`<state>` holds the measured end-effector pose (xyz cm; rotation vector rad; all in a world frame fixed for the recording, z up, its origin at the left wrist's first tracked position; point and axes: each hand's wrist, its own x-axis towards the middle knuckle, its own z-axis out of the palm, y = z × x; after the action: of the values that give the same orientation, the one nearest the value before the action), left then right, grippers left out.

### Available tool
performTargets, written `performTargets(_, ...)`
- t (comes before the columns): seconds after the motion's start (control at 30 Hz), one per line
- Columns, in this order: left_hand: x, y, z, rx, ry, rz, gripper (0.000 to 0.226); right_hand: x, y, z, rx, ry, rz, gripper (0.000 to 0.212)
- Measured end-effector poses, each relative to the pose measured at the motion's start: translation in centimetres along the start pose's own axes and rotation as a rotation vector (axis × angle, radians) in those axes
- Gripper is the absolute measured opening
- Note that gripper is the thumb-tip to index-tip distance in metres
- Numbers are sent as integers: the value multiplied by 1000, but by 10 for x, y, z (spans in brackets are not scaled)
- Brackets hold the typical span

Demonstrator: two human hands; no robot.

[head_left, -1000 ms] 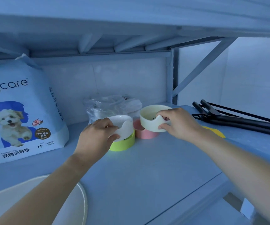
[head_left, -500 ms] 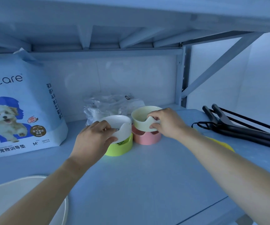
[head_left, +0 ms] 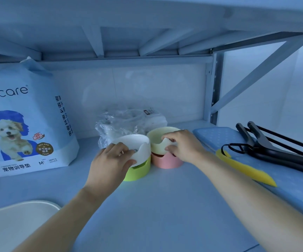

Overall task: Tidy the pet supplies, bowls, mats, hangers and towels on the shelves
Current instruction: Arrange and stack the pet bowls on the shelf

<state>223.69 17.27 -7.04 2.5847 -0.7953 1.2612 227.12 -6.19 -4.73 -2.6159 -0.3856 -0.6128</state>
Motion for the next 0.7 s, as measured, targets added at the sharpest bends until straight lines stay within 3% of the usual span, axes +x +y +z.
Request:
performTargets(0.1,-1,-1,4,30,43,31,12,-4,2,12,35,36,7,31)
performTargets(0.23,-3,-3,7,40,45,30,32,-10,5,22,18,51,-14,41)
performTargets(0.43,-3,-1,6,14,7,-14,24,-17,4,32,-42,71,-41,42)
performTargets(0.53,-2,0,6,9,-20,-56,17,-19,4,33,-24,93,-55,42)
performTargets(0.7,0,18,12,-22,-52,-177,26,-19,3,34,8,130,-23,47)
